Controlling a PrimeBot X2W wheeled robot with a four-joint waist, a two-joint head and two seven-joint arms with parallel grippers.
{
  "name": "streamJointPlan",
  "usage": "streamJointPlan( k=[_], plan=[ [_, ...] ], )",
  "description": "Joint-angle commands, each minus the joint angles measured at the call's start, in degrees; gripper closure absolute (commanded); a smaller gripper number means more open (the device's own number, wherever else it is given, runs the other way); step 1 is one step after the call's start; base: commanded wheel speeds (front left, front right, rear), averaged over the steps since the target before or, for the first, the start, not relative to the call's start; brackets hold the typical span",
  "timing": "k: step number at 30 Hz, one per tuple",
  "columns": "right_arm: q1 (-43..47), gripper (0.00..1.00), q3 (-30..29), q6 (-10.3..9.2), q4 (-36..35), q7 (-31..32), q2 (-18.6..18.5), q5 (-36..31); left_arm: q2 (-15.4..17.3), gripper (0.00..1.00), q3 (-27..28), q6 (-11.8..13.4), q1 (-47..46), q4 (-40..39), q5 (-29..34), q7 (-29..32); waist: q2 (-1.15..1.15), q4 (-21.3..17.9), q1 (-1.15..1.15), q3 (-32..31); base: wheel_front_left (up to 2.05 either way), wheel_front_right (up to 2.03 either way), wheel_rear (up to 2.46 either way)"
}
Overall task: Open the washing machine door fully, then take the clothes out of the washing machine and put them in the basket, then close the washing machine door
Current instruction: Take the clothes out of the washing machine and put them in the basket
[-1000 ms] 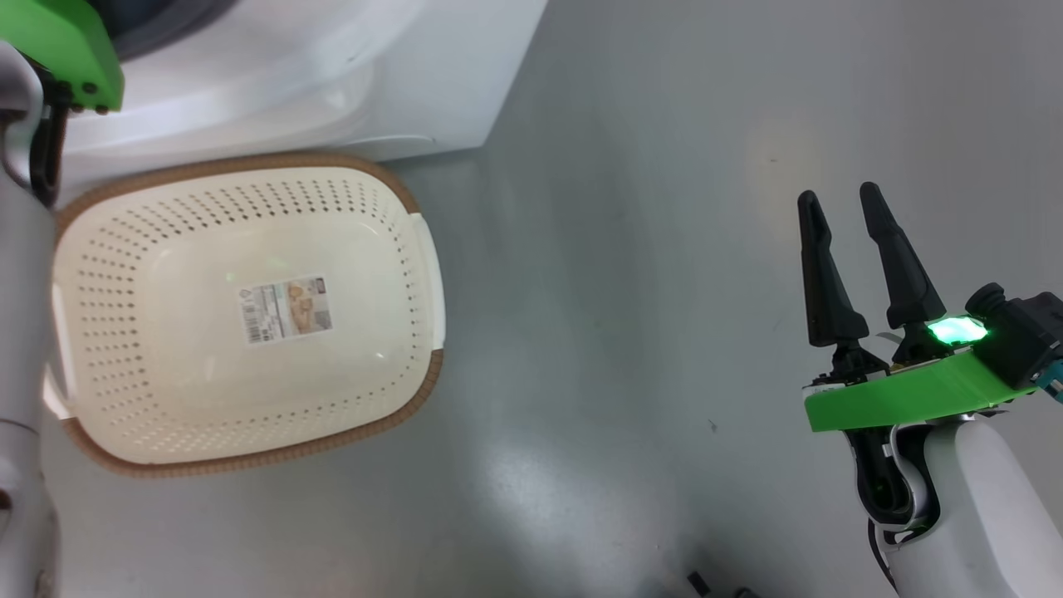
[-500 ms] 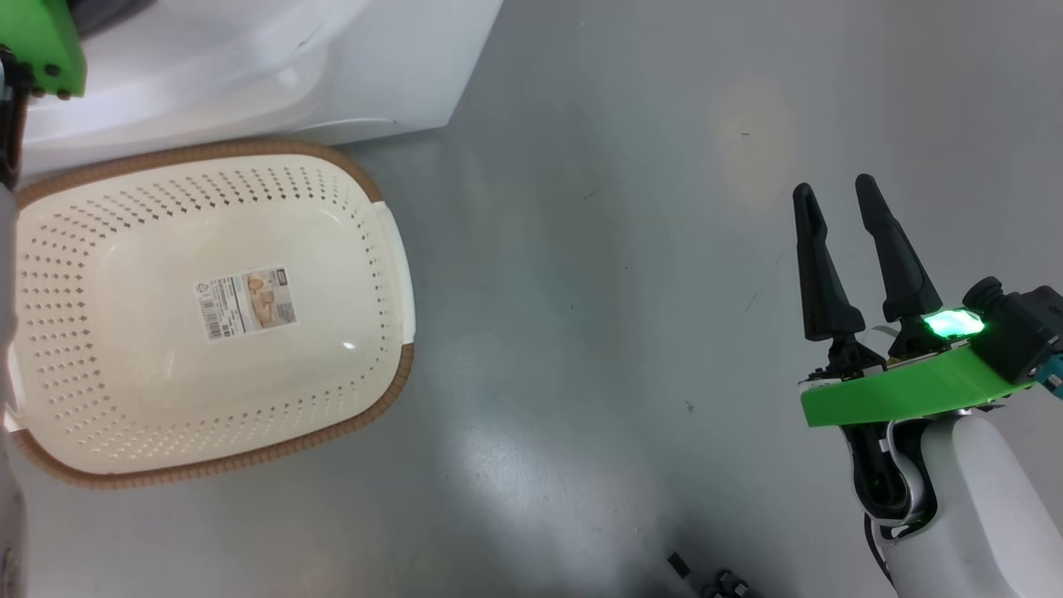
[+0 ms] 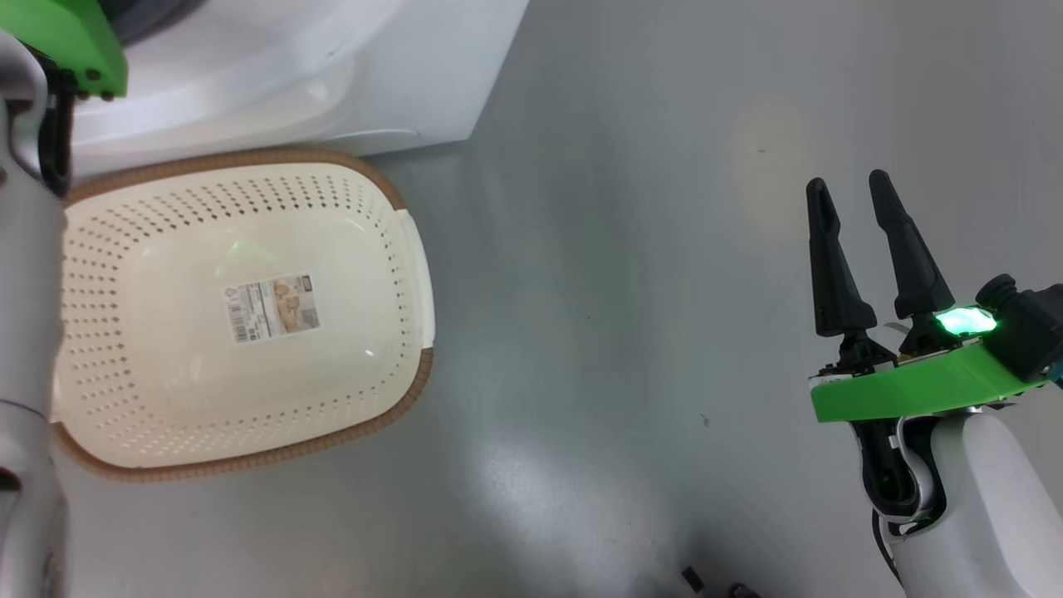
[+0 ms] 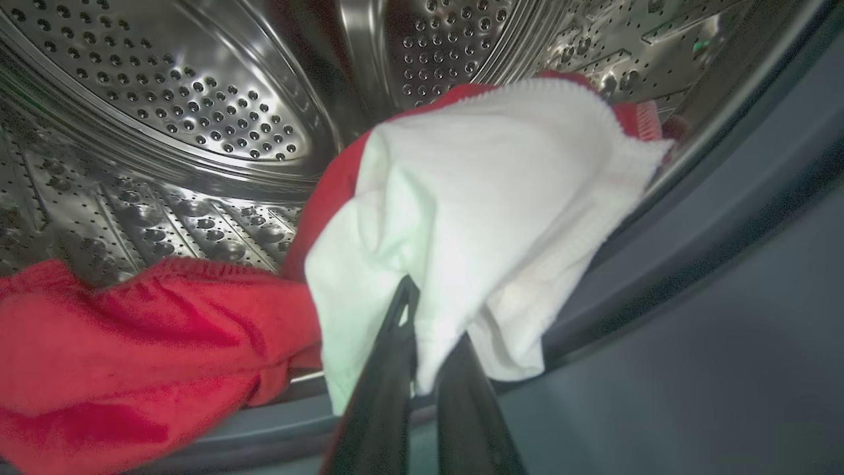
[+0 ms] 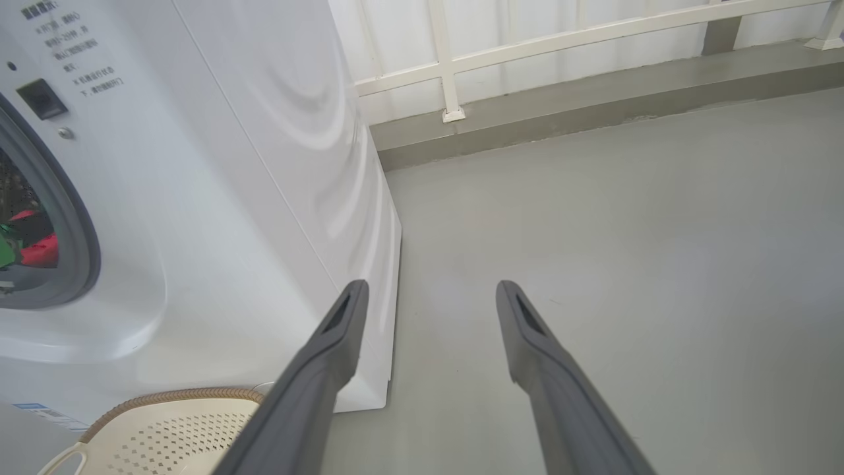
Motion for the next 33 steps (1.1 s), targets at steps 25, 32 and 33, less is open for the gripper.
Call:
streamJointPlan(
  k=[25, 32, 33],
  plan=[
    [5.46, 0.0, -1.37, 0.37, -1.55, -0.37, -1.77, -0.99, -6.54, 1.0, 17.07, 1.31, 34.83, -52.15, 0.58, -0.78, 0.0, 5.9, 0.0, -8.03, 0.0, 0.0, 0.0],
    [6.22, 0.0, -1.43, 0.37, -1.58, -0.37, -1.96, -0.98, -8.56, 1.0, 19.72, 0.36, 41.12, -62.34, 1.05, -0.78, 0.0, 6.77, 0.0, -8.81, 0.0, 0.0, 0.0],
    [6.27, 0.0, -1.39, 0.37, -1.56, -0.37, -2.0, -0.99, -8.8, 1.0, 20.07, 0.26, 42.12, -63.95, 1.0, -0.78, 0.0, 6.85, 0.0, -8.91, 0.0, 0.0, 0.0]
  ],
)
